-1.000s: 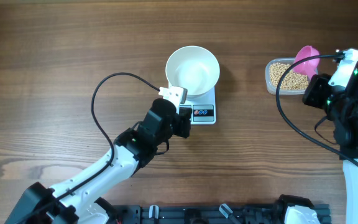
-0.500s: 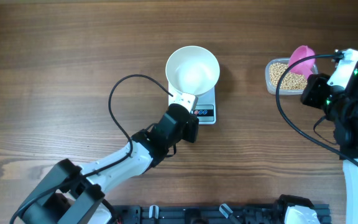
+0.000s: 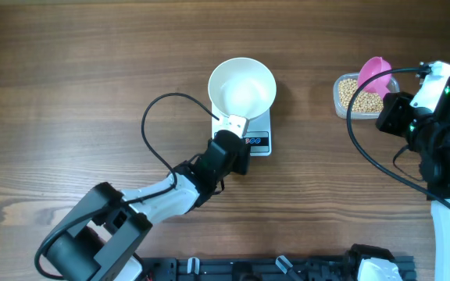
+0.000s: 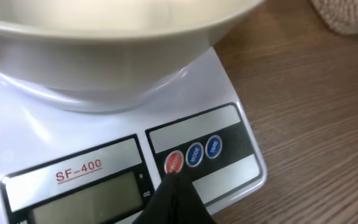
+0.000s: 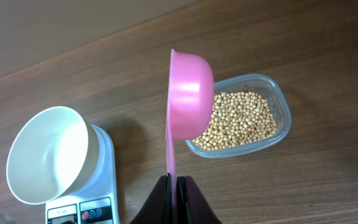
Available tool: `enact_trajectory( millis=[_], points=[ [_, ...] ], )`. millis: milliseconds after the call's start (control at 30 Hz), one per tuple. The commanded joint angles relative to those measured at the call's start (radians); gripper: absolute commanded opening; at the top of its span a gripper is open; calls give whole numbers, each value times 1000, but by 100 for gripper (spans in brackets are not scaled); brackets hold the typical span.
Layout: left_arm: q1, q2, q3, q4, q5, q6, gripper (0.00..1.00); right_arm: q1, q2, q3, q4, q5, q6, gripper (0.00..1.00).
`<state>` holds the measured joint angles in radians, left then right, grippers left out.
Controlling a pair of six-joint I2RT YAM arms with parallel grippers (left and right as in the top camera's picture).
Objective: Scoop item into bowl and weigh 150g on scale
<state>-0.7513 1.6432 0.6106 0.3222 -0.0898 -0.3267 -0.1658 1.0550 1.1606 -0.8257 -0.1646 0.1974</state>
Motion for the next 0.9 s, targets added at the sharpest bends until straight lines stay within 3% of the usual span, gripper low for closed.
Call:
enact_trajectory(
  millis=[0,167,867],
  points=[
    [-21,14,44,-34,-27,135,4,-2,3,16,2,-21,14,4],
    [-23,14,190,-223,17,133,4,-2,3,16,2,-21,15,4],
    [-21,127,199,-222,-17,80,4,-2,3,16,0,-20,12,4]
  ],
)
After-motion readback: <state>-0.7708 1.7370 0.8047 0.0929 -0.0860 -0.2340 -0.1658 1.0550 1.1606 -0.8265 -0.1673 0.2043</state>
